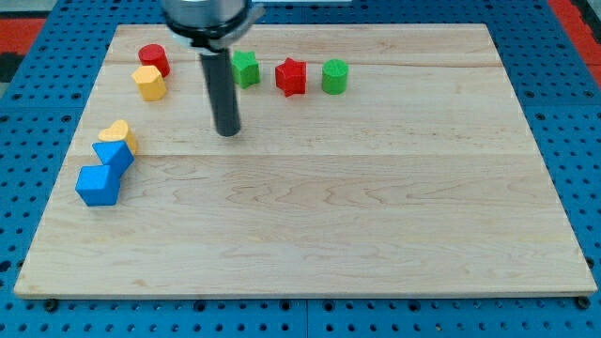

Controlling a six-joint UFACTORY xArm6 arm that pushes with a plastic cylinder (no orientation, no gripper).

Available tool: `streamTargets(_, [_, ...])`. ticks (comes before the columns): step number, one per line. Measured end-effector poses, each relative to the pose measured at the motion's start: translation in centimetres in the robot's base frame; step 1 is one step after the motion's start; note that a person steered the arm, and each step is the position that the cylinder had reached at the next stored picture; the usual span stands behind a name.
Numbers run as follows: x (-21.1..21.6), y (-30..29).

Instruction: Place the green star at the top center

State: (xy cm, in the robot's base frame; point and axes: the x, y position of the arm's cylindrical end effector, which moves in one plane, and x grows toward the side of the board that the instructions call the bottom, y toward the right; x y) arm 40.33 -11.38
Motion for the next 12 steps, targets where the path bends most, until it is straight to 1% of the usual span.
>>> streamTargets(1, [-1.8,-1.5])
streamTargets(3, [-6.8,0.3])
streamTargets(4, [-9.0,0.3])
streamTargets(5, [-11.1,1.8])
streamTargets(6, [-12.7,5.3])
streamTargets(8, [-13.4,11.2])
streamTargets(9, [-13.6,11.9])
streamTargets(12, [-13.6,11.2])
